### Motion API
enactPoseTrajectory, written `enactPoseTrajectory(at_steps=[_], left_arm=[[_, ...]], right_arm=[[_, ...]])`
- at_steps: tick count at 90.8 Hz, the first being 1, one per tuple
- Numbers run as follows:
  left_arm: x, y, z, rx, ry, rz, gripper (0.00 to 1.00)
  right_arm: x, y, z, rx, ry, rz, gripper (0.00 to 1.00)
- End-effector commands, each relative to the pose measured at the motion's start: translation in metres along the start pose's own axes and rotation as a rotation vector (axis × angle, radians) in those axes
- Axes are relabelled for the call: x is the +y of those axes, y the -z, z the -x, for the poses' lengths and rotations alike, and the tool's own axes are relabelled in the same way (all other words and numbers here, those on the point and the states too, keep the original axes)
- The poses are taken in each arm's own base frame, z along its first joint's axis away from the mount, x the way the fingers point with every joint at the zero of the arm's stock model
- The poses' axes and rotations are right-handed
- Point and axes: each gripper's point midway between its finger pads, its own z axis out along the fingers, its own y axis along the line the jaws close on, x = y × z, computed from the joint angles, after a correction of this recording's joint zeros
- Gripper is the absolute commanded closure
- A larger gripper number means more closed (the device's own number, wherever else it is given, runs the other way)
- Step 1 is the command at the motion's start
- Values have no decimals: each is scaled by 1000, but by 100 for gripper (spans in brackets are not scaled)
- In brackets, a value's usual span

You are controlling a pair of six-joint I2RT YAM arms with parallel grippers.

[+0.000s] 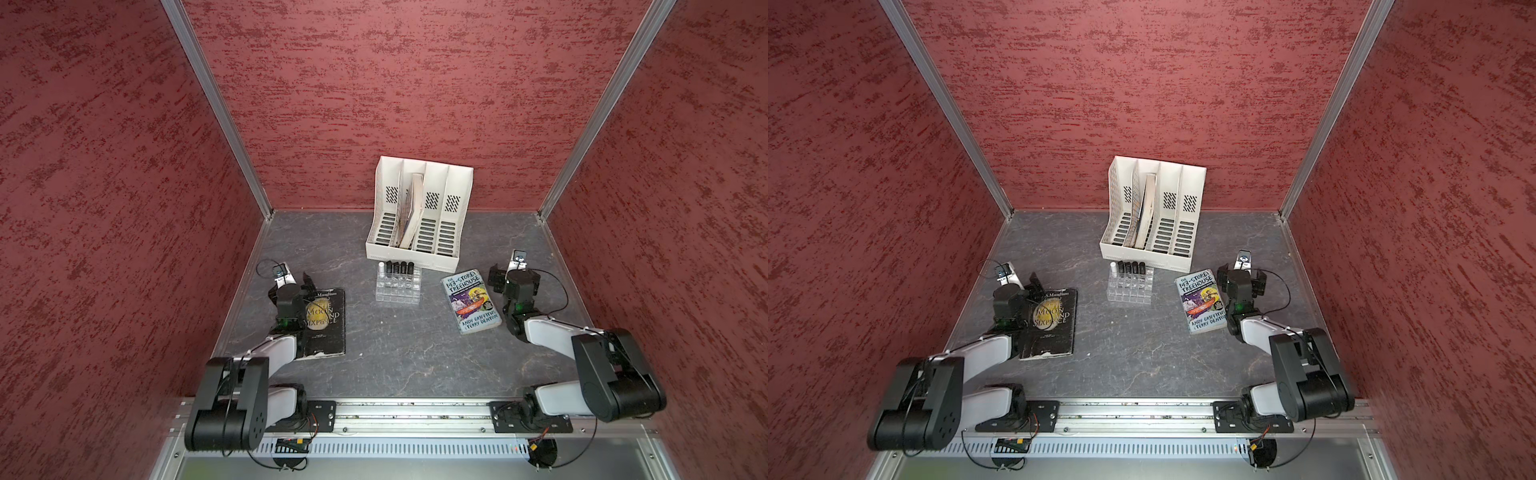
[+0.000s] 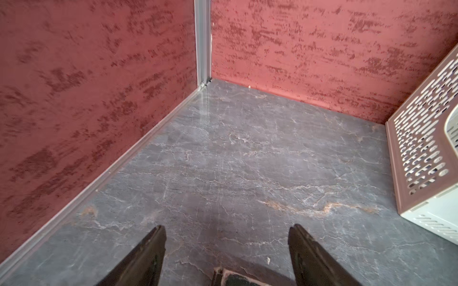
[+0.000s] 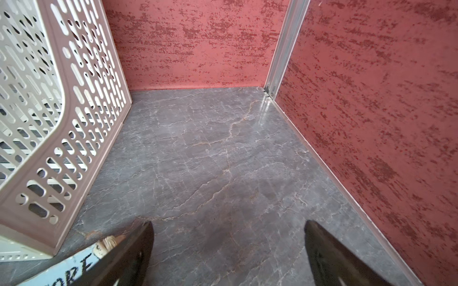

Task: Arrange the lipsticks in the organizer
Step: Reset both arms

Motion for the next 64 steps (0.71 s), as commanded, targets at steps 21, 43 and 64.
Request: enactPoseTrajectory(at_steps=[21, 43, 64], left_arm=[[-52, -24, 10, -70, -100, -199, 14], [-45, -25, 11, -70, -72, -180, 0], [-45, -25, 12, -71, -74, -180, 0]], right_arm=[[13, 6, -2, -133, -34, 169, 1], [9, -8, -4, -81, -51, 142, 1], [5, -10, -6, -67, -67, 140, 1]])
